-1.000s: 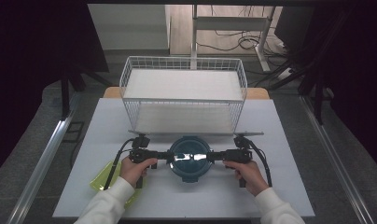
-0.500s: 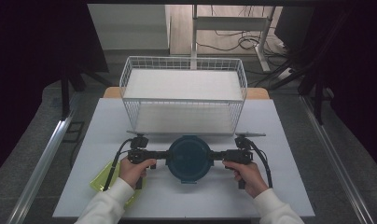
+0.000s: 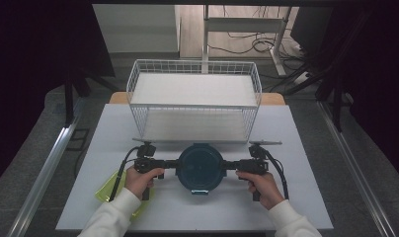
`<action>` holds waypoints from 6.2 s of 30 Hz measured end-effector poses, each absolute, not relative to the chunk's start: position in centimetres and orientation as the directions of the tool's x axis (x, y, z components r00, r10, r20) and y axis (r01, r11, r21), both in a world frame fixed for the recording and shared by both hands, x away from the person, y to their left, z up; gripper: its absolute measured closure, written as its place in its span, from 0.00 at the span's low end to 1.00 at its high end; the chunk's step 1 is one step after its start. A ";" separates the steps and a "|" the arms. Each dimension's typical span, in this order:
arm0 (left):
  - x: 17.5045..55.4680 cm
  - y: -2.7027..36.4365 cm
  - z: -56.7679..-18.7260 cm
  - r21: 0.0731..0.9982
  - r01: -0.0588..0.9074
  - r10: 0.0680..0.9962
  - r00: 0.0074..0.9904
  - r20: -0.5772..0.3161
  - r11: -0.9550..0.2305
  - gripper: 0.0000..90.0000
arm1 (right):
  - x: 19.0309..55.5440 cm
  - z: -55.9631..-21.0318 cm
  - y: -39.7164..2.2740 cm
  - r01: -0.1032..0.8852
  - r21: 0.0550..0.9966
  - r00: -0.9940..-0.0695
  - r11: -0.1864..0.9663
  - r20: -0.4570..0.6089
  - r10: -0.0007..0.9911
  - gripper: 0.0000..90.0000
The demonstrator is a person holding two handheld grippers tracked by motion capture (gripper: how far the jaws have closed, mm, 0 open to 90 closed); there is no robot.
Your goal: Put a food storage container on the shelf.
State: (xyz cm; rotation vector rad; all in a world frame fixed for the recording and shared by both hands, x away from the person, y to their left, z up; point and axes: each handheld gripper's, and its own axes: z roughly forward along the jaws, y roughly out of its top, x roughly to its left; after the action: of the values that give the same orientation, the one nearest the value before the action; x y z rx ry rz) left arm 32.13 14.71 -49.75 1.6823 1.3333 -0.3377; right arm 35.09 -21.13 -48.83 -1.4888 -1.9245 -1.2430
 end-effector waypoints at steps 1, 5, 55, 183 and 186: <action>32.1 14.7 -49.8 0.488 0.872 0.615 0.373 -0.695 0.024 0.74 | 35.1 -48.8 -21.2 0.917 0.398 -0.348 0.034 0.756 0.554 0.64; 32.1 14.7 -49.7 0.488 0.873 0.610 0.374 -0.698 0.023 0.74 | 35.0 -48.9 -21.3 0.916 0.400 -0.348 0.027 0.759 0.551 0.64; 31.9 16.0 -38.0 0.619 0.783 0.603 0.464 -0.649 0.064 0.76 | 35.8 -37.7 -20.5 0.835 0.550 -0.490 0.026 0.720 0.491 0.64; 29.1 17.3 -39.5 0.801 0.585 0.652 0.658 -0.377 -0.127 0.30 | 40.3 -33.0 -9.6 0.405 0.863 -0.720 0.301 0.099 0.687 0.99; 29.2 17.5 -39.6 0.795 0.595 0.646 0.653 -0.395 -0.116 0.30 | 40.9 -33.0 -9.7 0.424 0.863 -0.706 0.273 0.126 0.697 0.99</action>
State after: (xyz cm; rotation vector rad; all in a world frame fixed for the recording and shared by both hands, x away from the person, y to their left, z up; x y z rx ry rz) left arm 29.17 17.50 -39.62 1.7914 0.9969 0.0586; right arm 40.87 -9.71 -33.00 -1.2341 -2.7161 -1.6799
